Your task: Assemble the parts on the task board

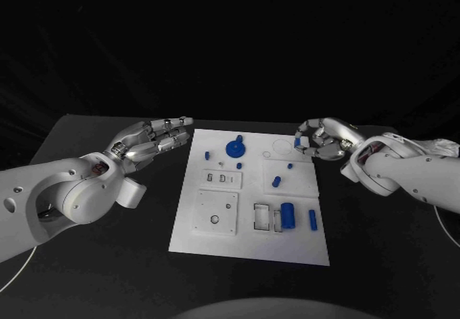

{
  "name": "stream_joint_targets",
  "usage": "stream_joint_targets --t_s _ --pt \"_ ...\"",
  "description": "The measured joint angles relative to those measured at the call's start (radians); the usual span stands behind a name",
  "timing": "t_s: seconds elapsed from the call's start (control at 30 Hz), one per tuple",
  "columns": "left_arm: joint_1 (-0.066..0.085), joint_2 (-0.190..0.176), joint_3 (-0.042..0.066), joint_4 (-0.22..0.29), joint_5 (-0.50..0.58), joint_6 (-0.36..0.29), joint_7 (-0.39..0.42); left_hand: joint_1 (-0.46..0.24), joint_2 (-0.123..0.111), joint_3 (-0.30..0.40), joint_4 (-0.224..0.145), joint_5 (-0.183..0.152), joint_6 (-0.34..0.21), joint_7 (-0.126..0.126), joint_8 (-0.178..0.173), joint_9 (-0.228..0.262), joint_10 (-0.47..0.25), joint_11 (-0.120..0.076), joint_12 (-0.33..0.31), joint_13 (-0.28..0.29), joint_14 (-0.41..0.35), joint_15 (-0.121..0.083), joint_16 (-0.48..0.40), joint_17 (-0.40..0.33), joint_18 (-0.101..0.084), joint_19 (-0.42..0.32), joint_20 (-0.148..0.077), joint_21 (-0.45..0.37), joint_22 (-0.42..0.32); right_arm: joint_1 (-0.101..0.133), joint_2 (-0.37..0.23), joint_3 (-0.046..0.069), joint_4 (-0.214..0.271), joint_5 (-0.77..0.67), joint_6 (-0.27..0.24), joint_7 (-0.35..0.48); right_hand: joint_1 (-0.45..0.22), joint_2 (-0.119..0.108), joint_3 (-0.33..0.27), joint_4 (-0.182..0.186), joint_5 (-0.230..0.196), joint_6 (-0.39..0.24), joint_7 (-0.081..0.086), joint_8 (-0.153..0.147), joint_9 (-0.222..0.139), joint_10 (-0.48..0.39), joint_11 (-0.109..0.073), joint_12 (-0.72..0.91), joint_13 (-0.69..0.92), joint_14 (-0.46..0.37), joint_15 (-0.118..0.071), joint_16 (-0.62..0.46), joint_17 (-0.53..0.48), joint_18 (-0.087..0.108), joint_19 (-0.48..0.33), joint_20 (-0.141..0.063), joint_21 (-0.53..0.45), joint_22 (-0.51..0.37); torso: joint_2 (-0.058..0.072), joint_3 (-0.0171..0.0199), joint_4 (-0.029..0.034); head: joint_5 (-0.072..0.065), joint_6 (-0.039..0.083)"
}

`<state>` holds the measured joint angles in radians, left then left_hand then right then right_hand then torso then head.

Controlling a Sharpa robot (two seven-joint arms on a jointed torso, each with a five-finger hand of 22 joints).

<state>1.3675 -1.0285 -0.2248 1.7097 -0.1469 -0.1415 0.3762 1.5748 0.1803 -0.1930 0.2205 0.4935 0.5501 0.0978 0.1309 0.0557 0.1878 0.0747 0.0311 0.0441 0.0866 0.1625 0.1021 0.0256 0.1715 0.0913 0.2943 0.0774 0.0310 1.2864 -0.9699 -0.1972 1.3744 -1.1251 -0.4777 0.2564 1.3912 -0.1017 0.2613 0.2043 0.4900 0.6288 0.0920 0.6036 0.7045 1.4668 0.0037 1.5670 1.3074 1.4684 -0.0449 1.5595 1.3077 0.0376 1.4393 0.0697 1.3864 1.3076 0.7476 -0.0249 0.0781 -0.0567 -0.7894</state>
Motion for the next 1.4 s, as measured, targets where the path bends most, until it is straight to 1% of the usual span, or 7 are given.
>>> stream_joint_targets --t_s 0.13,0.17,0.37,0.53,0.8,1.03,1.4 --pt "0.0 0.006 0.0 -0.001 0.0 0.0 -0.001 0.0 0.0 0.0 0.0 0.0 0.0 0.0 0.0 0.0 0.0 0.0 0.0 0.0 0.0 0.0 0.0 0.0 0.0 0.0 0.0 0.0 0.0 0.054 0.013 0.003 0.066 0.001 0.01 -0.022 0.0 0.0 0.0 0.0 0.006 0.009 -0.001 0.0 0.0 0.0 0.0 0.0 0.0 0.0 0.0 0.0 0.0 0.0 0.0 0.0 0.0 0.0 0.0 0.0 0.0012 -0.004 -0.004" --pt "0.0 0.008 0.0 -0.001 0.0 0.0 -0.001 0.0 0.0 0.0 0.0 0.0 0.0 0.0 0.0 0.0 0.0 0.0 0.0 0.0 0.0 0.0 0.0 0.0 0.0 0.0 0.0 0.0 0.0 0.061 0.021 0.003 0.076 0.001 0.015 -0.028 0.0 0.0 0.0 0.0 0.006 0.009 -0.001 0.0 0.0 0.0 0.0 0.0 0.0 0.0 0.0 0.0 0.0 0.0 0.0 0.0 0.0 0.0 0.0 -0.0001 0.0014 -0.004 -0.004" --pt "0.0 0.02 0.0 -0.004 0.0 0.0 -0.002 0.0 0.0 0.0 0.0 0.0 0.0 0.0 0.0 0.0 0.0 0.0 0.0 0.0 0.0 0.0 0.0 0.0 0.0 0.0 0.0 0.0 0.0 0.076 0.096 0.002 0.094 0.001 0.06 -0.066 0.0 0.0 0.007 -0.007 0.012 0.016 -0.001 0.0 -0.006 0.0 0.0 0.0 0.0 0.0 0.0 0.0 0.0 0.0 -0.007 0.0 -0.01 0.0 0.0 0.0007 0.004 -0.004 -0.01" --pt "0.0 0.024 0.0 -0.006 0.0 0.0 -0.003 0.0 0.0 0.002 -0.002 0.0 0.0 0.0 0.0 0.0 0.0 0.0 0.0 0.0 0.004 0.004 0.0 0.0 0.0 0.0 0.0 0.0 0.0 0.056 0.166 0.002 0.075 -0.007 0.113 -0.099 0.0 0.0 0.007 -0.007 0.012 0.02 0.003 -0.004 -0.012 0.0 0.0 0.0 0.0 0.0 0.0 -0.001 0.0 0.0 -0.014 -0.001 -0.017 0.0 -0.001 0.0012 0.0055 0.006 -0.014" --pt "0.0 0.027 0.0 -0.008 0.0 0.0 -0.003 0.0 0.0 0.002 -0.002 0.004 0.0 0.0 0.0 0.0 0.0 0.0 0.0 0.0 0.004 0.004 0.0 0.0 0.0 0.0 0.0 0.0 0.0 0.029 0.241 0.001 0.041 -0.038 0.173 -0.141 0.0 0.0 0.011 -0.011 0.016 0.023 0.006 -0.017 -0.022 -0.002 0.002 0.0 0.0 0.0 0.0 -0.006 0.0 0.0 -0.018 0.004 -0.023 0.0 -0.001 0.002 0.0057 0.016 -0.012" --pt "0.0 0.035 0.0 -0.01 0.0 0.0 -0.003 0.004 0.004 0.002 -0.002 0.004 0.0 0.0 0.0 0.0 0.0 0.0 0.0 0.0 0.004 0.004 0.0 0.0 0.0 0.0 0.0 0.0 -0.001 0.01 0.279 0.002 0.022 -0.072 0.204 -0.156 0.0 0.0 0.014 -0.014 0.016 0.023 0.006 -0.025 -0.026 -0.004 0.004 0.0 0.0 0.0 0.0 -0.006 0.0 0.0 -0.018 0.004 -0.027 0.0 -0.001 0.002 0.0048 0.018 -0.013" --pt "0.0 0.037 0.0 -0.011 0.0 0.0 -0.003 0.004 0.004 0.005 -0.005 0.004 0.0 0.0 0.0 0.0 0.0 0.0 0.0 0.0 0.004 0.004 0.0 0.0 0.0 0.0 0.0 0.0 -0.001 -0.015 0.3 0.002 0.005 -0.105 0.228 -0.162 0.0 0.0 0.017 -0.017 0.019 0.027 0.01 -0.032 -0.031 0.0 0.007 0.0 0.0 0.0 0.0 -0.012 0.0 0.0 -0.025 0.004 -0.035 0.0 0.0 0.0017 0.0043 0.023 -0.016"
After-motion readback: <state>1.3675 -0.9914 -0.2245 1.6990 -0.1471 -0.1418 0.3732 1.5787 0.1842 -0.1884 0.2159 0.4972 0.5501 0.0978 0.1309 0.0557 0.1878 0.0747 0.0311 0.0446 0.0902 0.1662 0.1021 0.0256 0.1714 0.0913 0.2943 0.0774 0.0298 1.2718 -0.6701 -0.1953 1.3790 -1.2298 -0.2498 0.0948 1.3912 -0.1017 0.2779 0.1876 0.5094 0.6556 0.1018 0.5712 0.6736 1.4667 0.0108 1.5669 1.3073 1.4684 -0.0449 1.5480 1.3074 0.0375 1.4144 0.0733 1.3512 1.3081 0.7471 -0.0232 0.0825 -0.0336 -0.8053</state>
